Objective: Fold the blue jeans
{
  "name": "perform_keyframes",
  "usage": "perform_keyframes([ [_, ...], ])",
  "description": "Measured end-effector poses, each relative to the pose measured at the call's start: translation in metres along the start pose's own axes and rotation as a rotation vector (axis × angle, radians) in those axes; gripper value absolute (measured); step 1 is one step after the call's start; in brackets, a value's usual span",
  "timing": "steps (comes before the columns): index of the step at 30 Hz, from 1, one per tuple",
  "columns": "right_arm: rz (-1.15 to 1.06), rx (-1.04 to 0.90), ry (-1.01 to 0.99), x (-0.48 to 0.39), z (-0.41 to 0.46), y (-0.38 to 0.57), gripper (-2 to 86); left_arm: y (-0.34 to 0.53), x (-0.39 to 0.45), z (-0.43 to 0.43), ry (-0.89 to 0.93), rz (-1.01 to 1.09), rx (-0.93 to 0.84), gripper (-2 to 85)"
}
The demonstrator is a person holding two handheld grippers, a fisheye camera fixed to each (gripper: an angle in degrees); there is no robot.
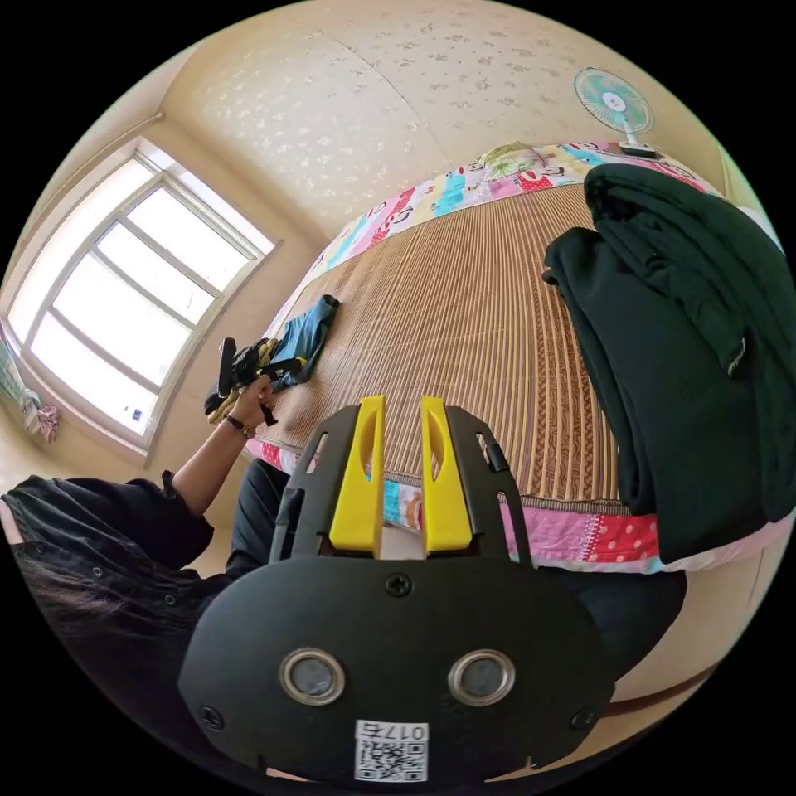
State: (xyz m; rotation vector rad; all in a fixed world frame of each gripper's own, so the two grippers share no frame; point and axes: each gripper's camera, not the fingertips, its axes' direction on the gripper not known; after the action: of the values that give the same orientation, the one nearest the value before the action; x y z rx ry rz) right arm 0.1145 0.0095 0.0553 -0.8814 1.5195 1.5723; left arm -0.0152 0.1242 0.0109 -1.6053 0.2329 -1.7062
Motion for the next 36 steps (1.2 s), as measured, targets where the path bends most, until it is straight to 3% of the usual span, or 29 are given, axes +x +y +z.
perform_keyframes([
  [2, -0.034, -0.030, 0.018, -0.005, 0.003, -0.003, 8.2, 0.047, 0.041, -0.007, 0.249, 0.164, -0.051, 2.0],
  [5, -0.042, -0.057, -0.041, -0.006, 0.017, -0.012, 9.8, 0.118, 0.083, -0.009, 0.476, 0.278, -0.164, 2.5],
  [9, -0.061, -0.100, -0.156, -0.024, 0.052, -0.029, 12.2, 0.174, 0.099, -0.043, 0.682, 0.329, -0.150, 5.0],
  [12, -0.127, -0.117, -0.182, -0.056, 0.089, -0.044, 13.0, 0.174, 0.071, -0.096, 0.601, 0.293, 0.004, 7.1],
  [14, -0.173, -0.163, -0.140, -0.077, 0.130, -0.057, 12.0, 0.154, 0.028, -0.134, 0.443, 0.165, 0.136, 8.3],
  [17, -0.245, -0.429, 0.006, -0.094, 0.201, -0.071, 5.7, 0.118, -0.031, -0.150, 0.350, -0.045, 0.161, 10.6],
  [18, -0.253, -0.431, 0.014, -0.097, 0.203, -0.073, 5.0, 0.111, -0.041, -0.151, 0.349, -0.085, 0.148, 11.4],
  [24, -0.179, 0.022, 0.071, -0.088, 0.075, -0.072, 2.5, 0.078, -0.081, -0.141, 0.287, -0.245, 0.101, 12.3],
  [28, -0.002, -0.112, 0.402, -0.028, 0.079, -0.049, 2.0, 0.060, -0.076, -0.094, 0.179, -0.312, 0.034, 13.5],
  [32, 0.056, -0.117, 0.300, -0.001, 0.063, -0.015, 2.0, 0.022, -0.055, -0.055, 0.409, -0.284, 0.019, 13.5],
  [36, 0.095, -0.075, 0.243, 0.008, 0.048, -0.008, 1.8, -0.023, -0.016, -0.026, 0.313, -0.175, -0.080, 12.7],
])
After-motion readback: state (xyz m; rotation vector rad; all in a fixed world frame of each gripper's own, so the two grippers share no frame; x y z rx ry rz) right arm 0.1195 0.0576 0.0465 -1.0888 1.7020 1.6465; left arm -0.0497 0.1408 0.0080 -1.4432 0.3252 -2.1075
